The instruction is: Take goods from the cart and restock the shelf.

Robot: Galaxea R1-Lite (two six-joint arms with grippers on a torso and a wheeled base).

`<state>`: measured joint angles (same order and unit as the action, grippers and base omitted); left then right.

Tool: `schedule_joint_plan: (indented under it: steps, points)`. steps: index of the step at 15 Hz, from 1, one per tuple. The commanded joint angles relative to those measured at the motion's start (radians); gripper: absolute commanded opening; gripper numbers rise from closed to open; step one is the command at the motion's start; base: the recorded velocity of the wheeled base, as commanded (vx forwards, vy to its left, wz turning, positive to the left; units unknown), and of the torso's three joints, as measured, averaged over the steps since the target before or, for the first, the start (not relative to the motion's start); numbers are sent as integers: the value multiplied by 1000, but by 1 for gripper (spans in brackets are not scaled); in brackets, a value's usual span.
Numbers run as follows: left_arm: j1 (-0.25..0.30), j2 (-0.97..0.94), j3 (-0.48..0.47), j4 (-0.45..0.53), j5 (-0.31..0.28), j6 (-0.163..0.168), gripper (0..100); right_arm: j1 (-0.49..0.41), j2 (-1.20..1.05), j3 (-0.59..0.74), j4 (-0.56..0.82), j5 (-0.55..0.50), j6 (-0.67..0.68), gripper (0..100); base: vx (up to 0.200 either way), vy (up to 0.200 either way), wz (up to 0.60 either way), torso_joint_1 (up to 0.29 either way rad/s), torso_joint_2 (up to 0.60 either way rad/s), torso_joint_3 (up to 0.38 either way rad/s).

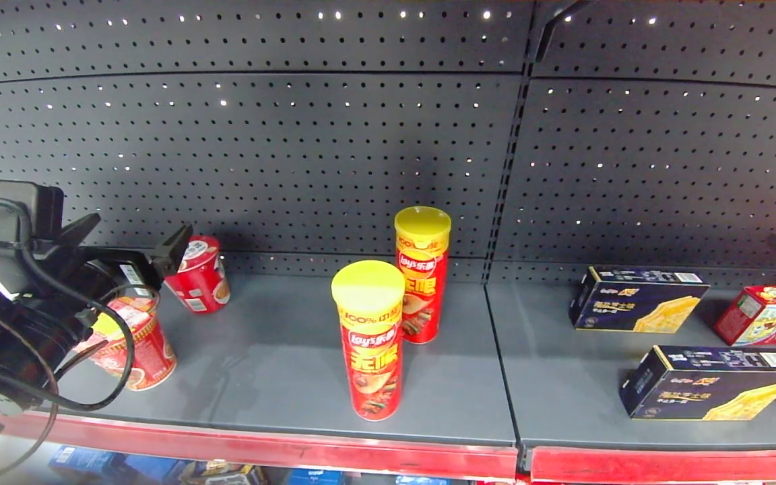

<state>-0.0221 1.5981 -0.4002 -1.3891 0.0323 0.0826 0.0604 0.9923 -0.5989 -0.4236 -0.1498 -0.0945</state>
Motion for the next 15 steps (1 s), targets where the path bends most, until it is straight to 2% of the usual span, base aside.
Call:
schedule_joint_plan:
  steps: [1, 3, 4, 5, 6, 8, 12, 13, 15]
  points:
    - [-5, 19, 4, -1, -11, 0, 100, -17, -356, 119, 157, -192, -7, 100, 0, 0, 0, 0, 0, 0]
    - [-10, 31, -5, -2, -38, 0, 100, -25, -514, 30, 390, -301, -7, 100, 0, 0, 0, 0, 0, 0]
    - [-15, 34, -6, -7, -46, 2, 100, -27, -541, -1, 471, -312, -5, 100, 0, 0, 0, 0, 0, 0]
    - [-38, 39, -15, -19, -54, 2, 100, -67, -584, -35, 572, -313, -4, 100, 0, 0, 0, 0, 0, 0]
    - [-59, 51, -34, -21, -54, 0, 100, -143, -613, -27, 598, -309, -1, 100, 0, 0, 0, 0, 0, 0]
    - [-65, 56, -60, -19, -52, 0, 100, -212, -663, 13, 605, -306, 4, 100, 0, 0, 0, 0, 0, 0]
    - [-68, 54, -57, -21, -52, -3, 100, -217, -701, 27, 620, -303, -1, 100, 0, 0, 0, 0, 0, 0]
    - [-84, 54, -55, -21, -52, -3, 100, -218, -718, 34, 625, -304, -1, 100, 0, 0, 0, 0, 0, 0]
    - [-148, 57, -45, -8, -49, -1, 100, -221, -761, 51, 652, -306, -1, 100, 0, 0, 0, 0, 0, 0]
